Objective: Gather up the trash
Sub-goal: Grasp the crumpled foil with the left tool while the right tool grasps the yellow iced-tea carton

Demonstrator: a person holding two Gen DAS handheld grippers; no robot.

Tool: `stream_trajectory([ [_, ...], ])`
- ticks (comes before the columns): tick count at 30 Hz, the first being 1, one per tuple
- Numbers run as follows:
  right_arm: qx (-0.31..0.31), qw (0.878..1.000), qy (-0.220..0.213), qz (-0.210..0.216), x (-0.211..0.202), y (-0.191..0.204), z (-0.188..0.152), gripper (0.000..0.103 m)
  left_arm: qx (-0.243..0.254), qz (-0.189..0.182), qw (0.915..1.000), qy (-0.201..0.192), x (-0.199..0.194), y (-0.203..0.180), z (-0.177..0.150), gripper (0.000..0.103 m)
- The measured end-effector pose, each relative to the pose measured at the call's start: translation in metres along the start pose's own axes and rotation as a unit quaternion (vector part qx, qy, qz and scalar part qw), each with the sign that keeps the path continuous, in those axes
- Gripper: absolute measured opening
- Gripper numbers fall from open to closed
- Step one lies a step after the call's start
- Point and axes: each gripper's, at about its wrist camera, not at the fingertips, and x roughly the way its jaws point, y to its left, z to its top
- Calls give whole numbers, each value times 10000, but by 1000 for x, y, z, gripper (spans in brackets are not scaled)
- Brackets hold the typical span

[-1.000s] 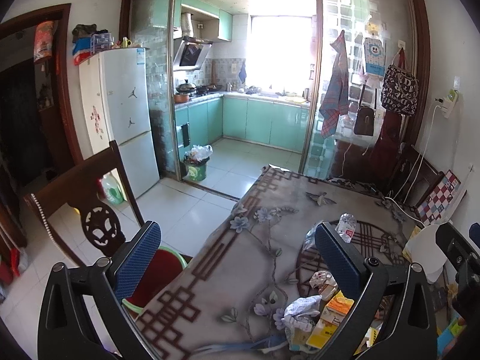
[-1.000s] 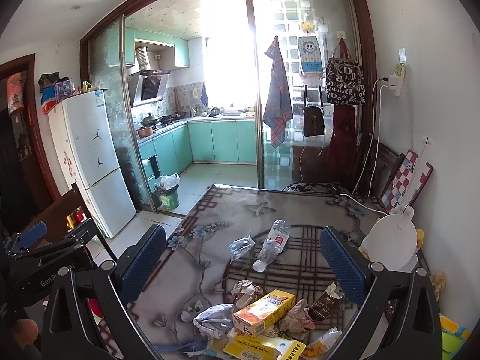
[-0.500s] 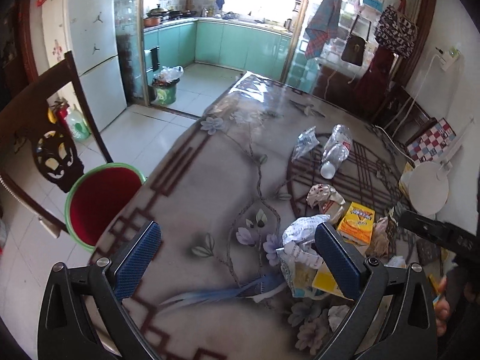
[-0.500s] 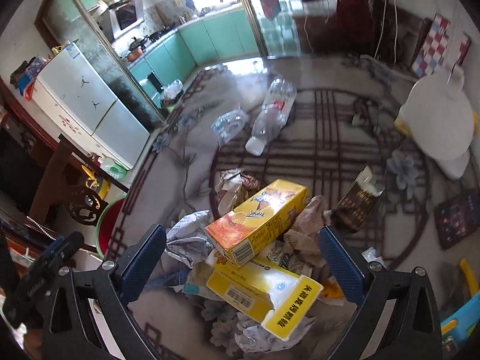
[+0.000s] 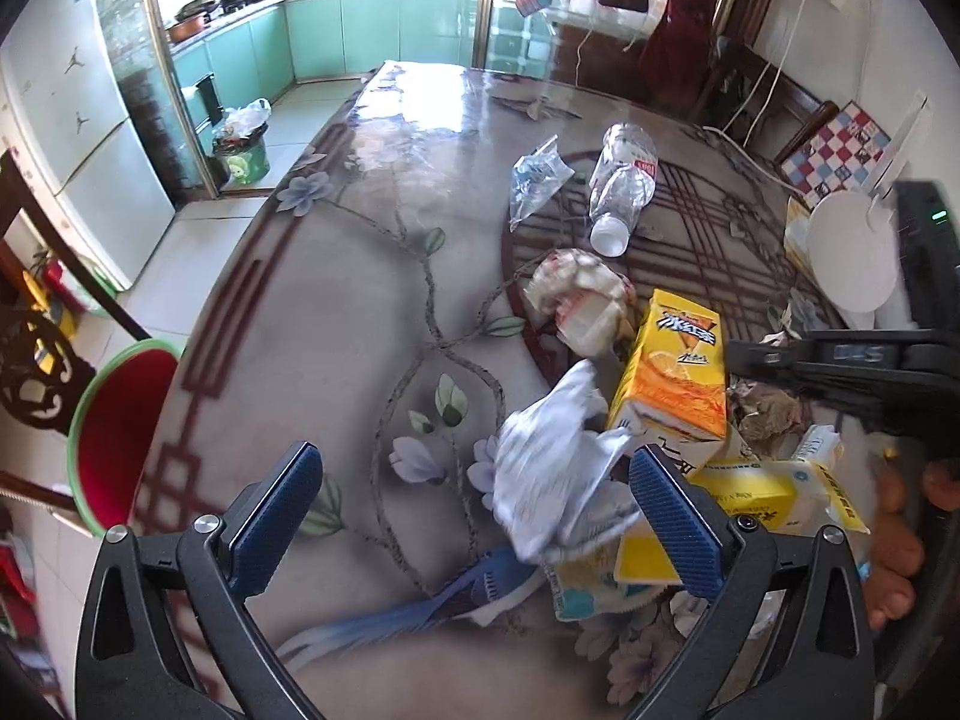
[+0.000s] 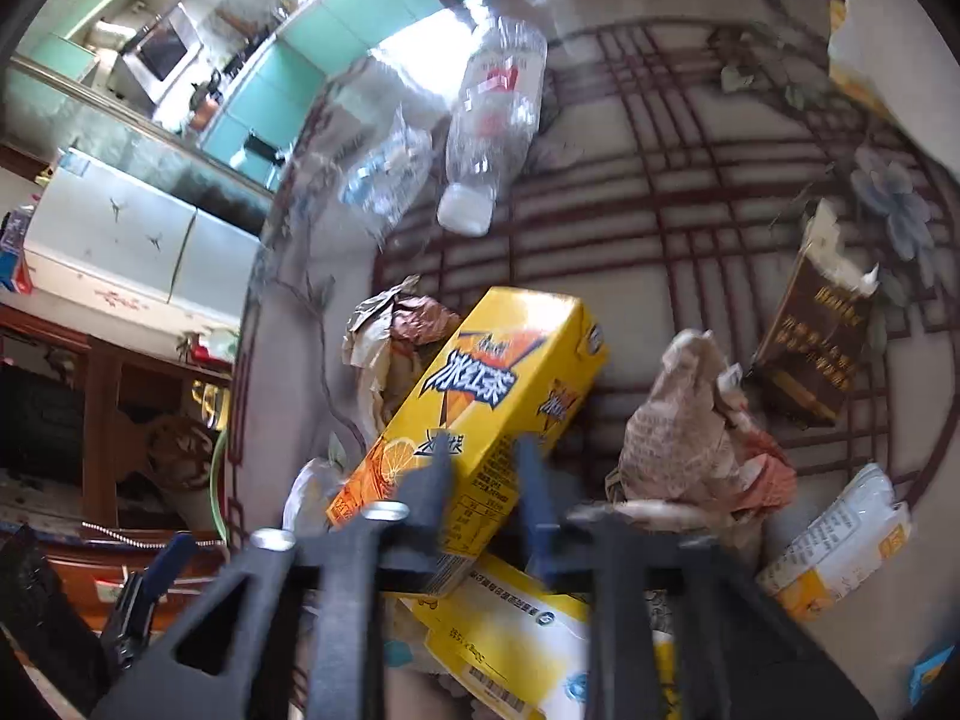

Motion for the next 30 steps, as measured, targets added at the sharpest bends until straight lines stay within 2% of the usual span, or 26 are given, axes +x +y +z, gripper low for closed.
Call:
stream_trajectory([
  [6, -295, 9974, -652, -62, -51, 6, -5, 0, 209, 35, 9998, 29, 3, -6, 4, 102],
  [10, -283, 9981, -550, -63, -58, 7, -6, 0, 277, 51, 9996, 63, 9, -10, 8, 102],
  [12, -299, 9980, -482, -275, -63, -2, -12, 0, 277, 70, 9995, 99, 13, -10, 9, 101],
  [15, -266, 9973, -381, -561, -60, -10, -15, 0, 284, 78, 9994, 200, 22, -12, 11, 84],
  [16, -246, 9972, -344, -609, -58, -12, -14, 0, 282, 64, 9992, 259, 27, -12, 11, 75],
  [18, -201, 9971, -216, -706, -51, -11, -12, 0, 196, 16, 9990, 412, 38, -8, 9, 53],
  [20, -168, 9972, -67, -726, -42, -10, -11, 1, 14, -84, 9984, 565, 47, -1, 7, 15],
  [21, -161, 9973, -32, -710, -36, -9, -10, 1, -119, -186, 9981, 572, 47, 3, 7, 7],
  [22, -164, 9971, 8, -748, -31, -6, -10, 1, -235, -294, 9978, 550, 45, 8, 6, 4],
  [25, -35, 9975, 153, -690, -10, -3, -8, 2, -358, -437, 9978, 341, 22, 27, 7, 4],
  [26, 71, 9979, 243, -600, -4, -3, -8, 2, -374, -442, 9980, 238, 13, 35, 8, 8],
  [27, 167, 9982, 304, -480, 3, -2, -7, 2, -394, -409, 9983, 144, 3, 43, 9, 17],
  [28, 251, 9981, 373, -412, 10, 0, -6, 3, -443, -302, 9985, 53, -6, 51, 9, 54],
  [29, 319, 9980, 403, -370, 15, 2, -6, 4, -515, -193, 9985, -57, -15, 61, 9, 102],
  [30, 366, 9980, 408, -323, 19, 4, -6, 9, -622, -93, 9976, -282, -27, 71, 8, 101],
])
